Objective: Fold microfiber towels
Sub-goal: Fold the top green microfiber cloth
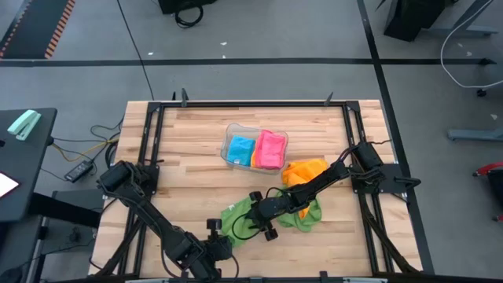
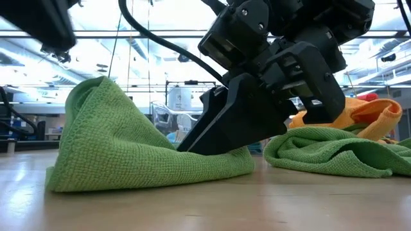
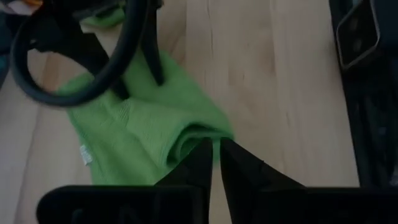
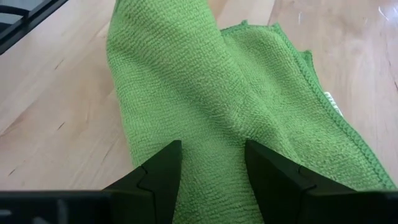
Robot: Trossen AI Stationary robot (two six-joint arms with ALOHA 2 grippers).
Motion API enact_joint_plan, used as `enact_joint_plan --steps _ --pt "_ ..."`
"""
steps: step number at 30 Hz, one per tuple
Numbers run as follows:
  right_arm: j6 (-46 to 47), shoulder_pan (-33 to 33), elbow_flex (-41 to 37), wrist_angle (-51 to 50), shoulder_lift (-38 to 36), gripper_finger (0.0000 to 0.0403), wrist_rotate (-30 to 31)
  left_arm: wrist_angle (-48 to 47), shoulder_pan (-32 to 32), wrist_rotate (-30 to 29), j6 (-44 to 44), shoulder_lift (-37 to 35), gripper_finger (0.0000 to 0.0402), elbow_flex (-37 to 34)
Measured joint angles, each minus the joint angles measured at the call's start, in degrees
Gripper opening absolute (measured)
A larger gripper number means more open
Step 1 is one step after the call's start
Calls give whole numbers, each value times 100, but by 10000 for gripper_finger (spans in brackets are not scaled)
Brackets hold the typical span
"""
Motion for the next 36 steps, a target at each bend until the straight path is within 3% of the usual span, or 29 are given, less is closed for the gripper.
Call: enact_joint_plan --steps 12,26,36 --pt "45 -12 0 -8 0 186 129 72 95 1 664 0 46 363" --pt "43 -12 0 -4 -2 186 130 326 230 8 581 54 40 296" --pt "141 -15 1 -8 -2 186 131 460 495 -37 544 566 30 291"
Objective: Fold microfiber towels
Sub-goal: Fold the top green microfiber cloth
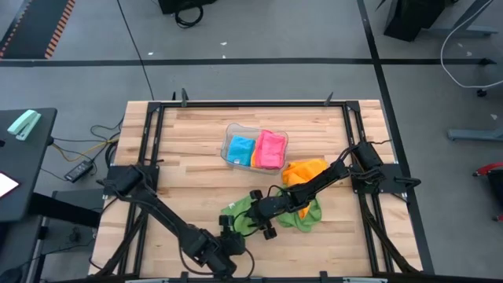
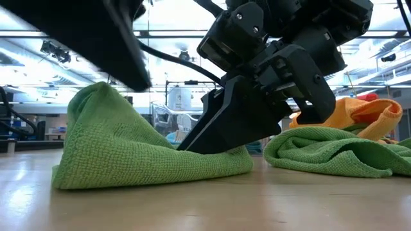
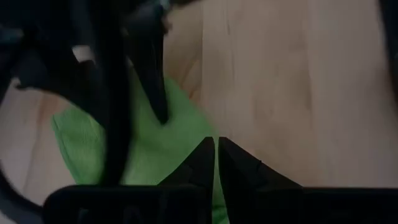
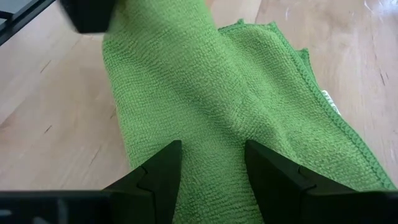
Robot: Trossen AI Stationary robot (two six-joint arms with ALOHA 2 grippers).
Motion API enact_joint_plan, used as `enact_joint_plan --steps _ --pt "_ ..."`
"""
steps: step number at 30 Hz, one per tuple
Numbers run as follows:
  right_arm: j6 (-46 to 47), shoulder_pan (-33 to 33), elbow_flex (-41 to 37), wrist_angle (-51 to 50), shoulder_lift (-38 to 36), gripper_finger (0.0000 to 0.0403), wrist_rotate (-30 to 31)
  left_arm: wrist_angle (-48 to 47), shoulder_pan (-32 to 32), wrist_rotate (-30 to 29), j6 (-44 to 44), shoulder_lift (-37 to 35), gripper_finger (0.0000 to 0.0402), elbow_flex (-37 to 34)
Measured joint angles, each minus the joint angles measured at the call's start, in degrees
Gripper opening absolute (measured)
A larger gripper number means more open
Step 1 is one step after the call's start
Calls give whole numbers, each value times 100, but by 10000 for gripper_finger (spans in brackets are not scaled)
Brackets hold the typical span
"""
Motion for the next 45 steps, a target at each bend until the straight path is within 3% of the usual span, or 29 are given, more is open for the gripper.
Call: enact_joint_plan --steps 9,25,33,40,45 --pt "27 2 1 -30 0 186 2 -965 -66 163 -759 218 25 0" --pt "114 2 1 -39 0 186 1 -1130 -162 164 -903 738 14 24" --pt "158 2 1 -37 -2 186 1 -1666 -215 484 -926 138 14 0" --pt "132 2 1 -37 -2 186 0 -1076 -170 364 -498 -31 15 5" --pt "119 2 1 -37 -2 186 1 -1227 -162 273 -395 -29 23 7"
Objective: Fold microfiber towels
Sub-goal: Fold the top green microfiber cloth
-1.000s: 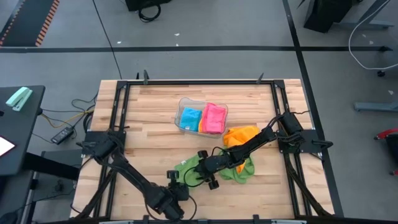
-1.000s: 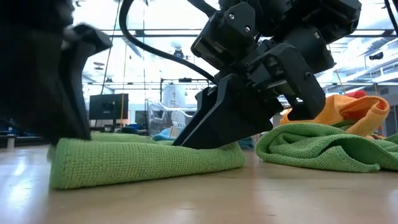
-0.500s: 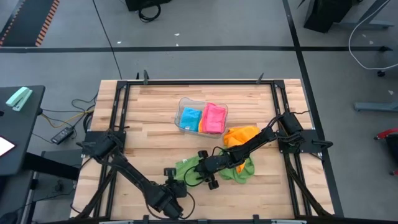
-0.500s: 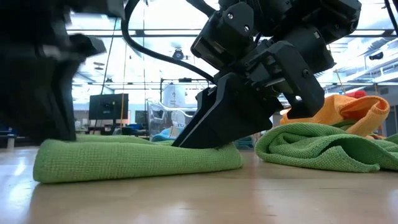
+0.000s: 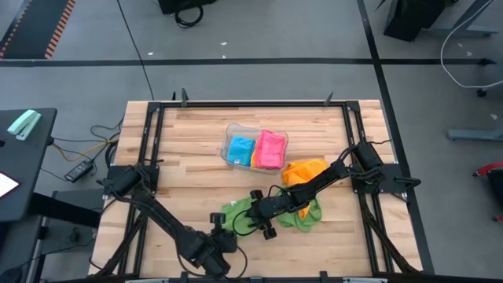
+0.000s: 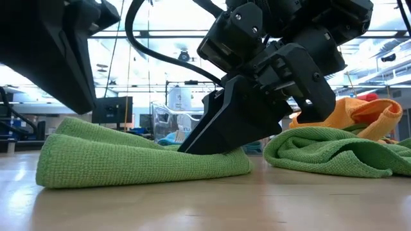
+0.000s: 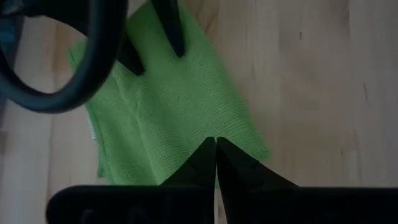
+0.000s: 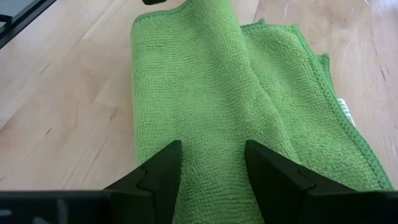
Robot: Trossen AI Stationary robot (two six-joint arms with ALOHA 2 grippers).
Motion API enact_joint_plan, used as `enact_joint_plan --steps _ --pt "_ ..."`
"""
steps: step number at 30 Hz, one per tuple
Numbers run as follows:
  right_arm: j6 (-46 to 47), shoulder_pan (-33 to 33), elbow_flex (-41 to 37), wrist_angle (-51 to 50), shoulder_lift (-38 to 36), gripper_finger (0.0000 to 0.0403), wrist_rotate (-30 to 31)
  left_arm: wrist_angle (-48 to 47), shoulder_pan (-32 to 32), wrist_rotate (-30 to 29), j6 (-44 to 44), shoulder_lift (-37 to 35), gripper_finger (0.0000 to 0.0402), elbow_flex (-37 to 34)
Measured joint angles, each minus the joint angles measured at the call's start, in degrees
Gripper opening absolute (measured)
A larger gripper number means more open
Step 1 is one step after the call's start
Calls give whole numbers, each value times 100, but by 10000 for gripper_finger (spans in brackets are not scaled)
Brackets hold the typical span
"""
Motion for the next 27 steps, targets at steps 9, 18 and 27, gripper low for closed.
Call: enact_joint_plan --steps 9,18,27 --pt "28 0 0 0 0 186 1 41 119 -157 -84 418 17 4" --pt "65 0 0 0 0 186 1 26 164 -197 -50 741 46 20" --pt "-63 -26 28 -412 -599 186 -1 44 140 -159 -52 726 22 12"
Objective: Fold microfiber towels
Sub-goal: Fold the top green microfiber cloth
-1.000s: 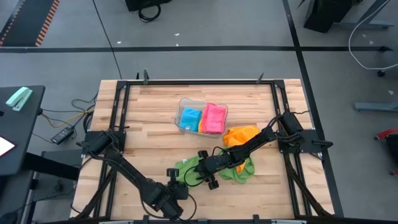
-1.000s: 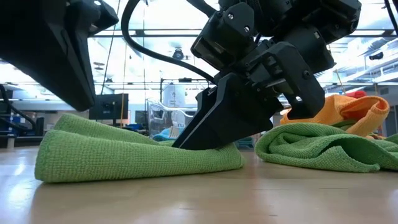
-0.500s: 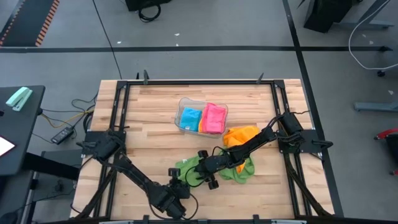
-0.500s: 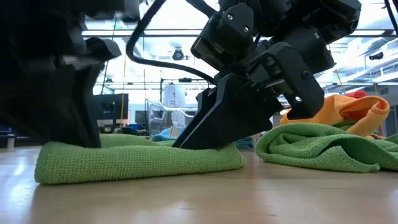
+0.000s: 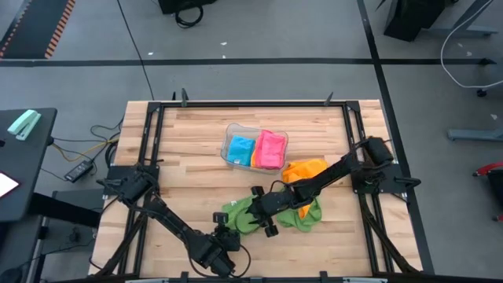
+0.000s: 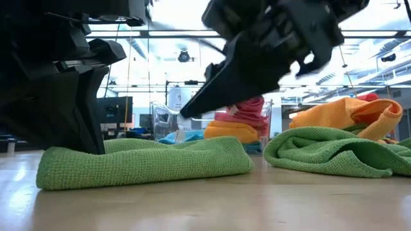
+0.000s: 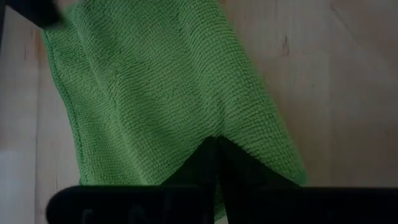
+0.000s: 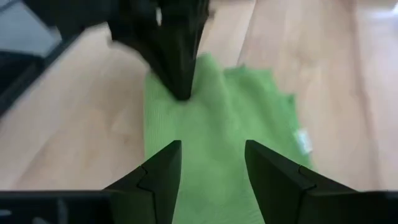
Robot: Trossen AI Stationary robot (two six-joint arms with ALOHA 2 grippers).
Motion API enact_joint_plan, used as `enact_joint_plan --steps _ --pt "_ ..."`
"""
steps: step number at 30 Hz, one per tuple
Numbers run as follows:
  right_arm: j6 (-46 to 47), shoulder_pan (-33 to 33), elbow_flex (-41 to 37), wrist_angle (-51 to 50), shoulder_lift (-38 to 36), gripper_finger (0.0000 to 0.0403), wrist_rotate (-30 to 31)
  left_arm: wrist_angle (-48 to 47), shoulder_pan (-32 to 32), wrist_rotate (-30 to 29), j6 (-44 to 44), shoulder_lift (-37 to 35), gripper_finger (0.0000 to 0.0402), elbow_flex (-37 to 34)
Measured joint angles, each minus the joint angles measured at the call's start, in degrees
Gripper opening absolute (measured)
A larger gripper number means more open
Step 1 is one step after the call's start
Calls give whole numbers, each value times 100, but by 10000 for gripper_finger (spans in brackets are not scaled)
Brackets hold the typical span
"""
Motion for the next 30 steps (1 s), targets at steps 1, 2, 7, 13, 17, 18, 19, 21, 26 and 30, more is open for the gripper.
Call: enact_joint_plan --steps 1,2,7,13,17,18,19,21,26,30 --pt "-27 -7 -2 -108 -106 186 0 2 1 7 2 1 20 -1" --pt "-53 -19 0 -161 -207 186 0 2 2 15 2 0 19 -1" --pt "-189 -87 7 -551 -517 186 0 1 1 20 41 -12 18 1" --pt "-231 -85 -31 -634 -526 186 -2 -40 -54 103 355 -391 24 -12" --pt "-243 -87 -61 -629 -526 186 -1 -72 -99 87 617 -625 18 -7" --pt "-243 -87 -66 -609 -525 186 -2 -101 -101 87 665 -683 17 -7" --pt "-242 -85 -89 -567 -510 186 -2 -149 -101 83 716 -745 16 -7" --pt "-216 -87 -177 -475 -492 186 -2 -217 -92 51 723 -822 15 -6" --pt "-199 -112 -496 -97 -489 186 81 -415 -76 42 727 -831 19 -5" --pt "18 -220 -698 90 -483 186 151 -402 -18 44 697 -832 28 -5"
